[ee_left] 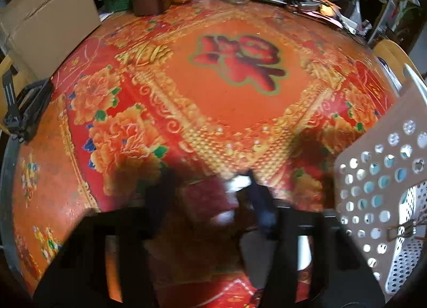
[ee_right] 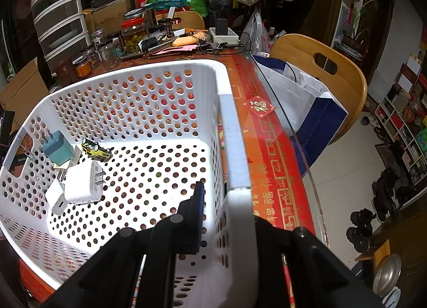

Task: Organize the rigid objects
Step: 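Reach the left tool to the pink polka-dot charger and grasp it, then lift the pink charger into the basket and release it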

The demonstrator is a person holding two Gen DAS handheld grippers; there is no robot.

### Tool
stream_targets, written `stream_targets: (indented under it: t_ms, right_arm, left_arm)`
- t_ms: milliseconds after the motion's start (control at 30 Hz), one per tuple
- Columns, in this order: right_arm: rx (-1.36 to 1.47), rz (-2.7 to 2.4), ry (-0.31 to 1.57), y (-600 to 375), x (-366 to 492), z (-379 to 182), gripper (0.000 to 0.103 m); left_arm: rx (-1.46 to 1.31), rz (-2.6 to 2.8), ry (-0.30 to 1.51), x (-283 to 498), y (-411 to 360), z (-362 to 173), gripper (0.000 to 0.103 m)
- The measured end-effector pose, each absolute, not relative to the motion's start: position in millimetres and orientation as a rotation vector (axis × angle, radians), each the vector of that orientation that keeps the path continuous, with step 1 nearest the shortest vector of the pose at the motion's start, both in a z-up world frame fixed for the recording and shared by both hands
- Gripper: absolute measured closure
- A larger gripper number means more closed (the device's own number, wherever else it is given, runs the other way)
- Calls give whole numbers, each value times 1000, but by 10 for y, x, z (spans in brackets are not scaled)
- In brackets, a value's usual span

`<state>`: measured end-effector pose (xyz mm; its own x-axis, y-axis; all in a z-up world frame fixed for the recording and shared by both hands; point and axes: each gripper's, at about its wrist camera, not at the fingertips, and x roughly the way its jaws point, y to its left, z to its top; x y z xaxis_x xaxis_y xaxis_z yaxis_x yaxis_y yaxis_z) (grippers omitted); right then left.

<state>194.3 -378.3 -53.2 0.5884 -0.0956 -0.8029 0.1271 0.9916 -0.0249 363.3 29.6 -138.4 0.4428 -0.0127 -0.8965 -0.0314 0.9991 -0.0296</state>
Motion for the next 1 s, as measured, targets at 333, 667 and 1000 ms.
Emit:
stream_targets:
  t_ms: [333,667,1000]
  right_arm:
    - [35,-129,934,-3791,1953,-538,90]
    - [35,-129,933,-3789,1945,-541,90]
    - [38,-129,931,-3791,1938,-551,90]
  left_arm:
    - [-31,12,1027,3443,397,-1094,60]
    - [67,50,786,2929,407,82,60]
    - [422,-2,709,2491,-773,506,60]
